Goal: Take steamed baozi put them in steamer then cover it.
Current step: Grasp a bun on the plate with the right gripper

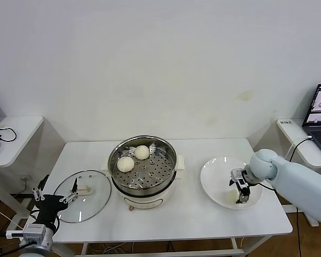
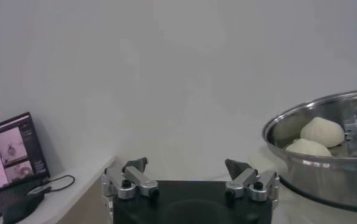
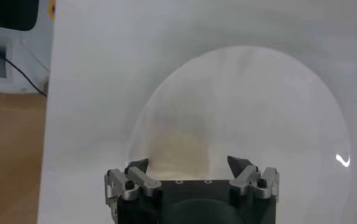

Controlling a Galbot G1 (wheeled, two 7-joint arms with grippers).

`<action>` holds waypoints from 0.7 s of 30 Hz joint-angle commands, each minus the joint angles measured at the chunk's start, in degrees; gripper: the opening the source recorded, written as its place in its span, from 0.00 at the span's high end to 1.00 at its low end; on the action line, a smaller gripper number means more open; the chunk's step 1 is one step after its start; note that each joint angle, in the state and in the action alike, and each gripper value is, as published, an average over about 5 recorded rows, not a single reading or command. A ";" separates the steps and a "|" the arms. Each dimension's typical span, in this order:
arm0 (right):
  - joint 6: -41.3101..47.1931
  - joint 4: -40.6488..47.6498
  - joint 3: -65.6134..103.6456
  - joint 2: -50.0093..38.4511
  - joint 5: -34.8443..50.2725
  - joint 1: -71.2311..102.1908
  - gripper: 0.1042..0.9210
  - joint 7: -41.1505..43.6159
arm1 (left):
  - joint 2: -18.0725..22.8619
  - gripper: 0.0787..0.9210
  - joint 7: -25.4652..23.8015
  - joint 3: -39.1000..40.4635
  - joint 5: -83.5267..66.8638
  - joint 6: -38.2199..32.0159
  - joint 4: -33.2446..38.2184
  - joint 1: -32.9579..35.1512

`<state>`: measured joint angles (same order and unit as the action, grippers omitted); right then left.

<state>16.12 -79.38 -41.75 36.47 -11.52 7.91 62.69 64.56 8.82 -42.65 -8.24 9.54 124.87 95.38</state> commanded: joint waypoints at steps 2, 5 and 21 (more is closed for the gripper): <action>0.45 1.76 0.37 1.37 -0.46 0.65 0.22 0.29 | 0.10 0.12 0.00 0.05 0.00 -0.02 0.16 0.07; 0.56 1.63 0.35 0.89 -0.29 0.38 0.24 0.75 | 0.16 0.12 0.00 0.12 0.01 0.00 0.27 0.04; 0.69 1.30 0.45 -0.01 0.77 -0.43 0.41 3.53 | 0.10 0.12 0.03 -0.20 0.06 0.01 0.75 0.24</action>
<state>16.75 -78.34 -41.35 36.35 -10.93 7.46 65.45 64.70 8.84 -42.82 -8.17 9.53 125.62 95.60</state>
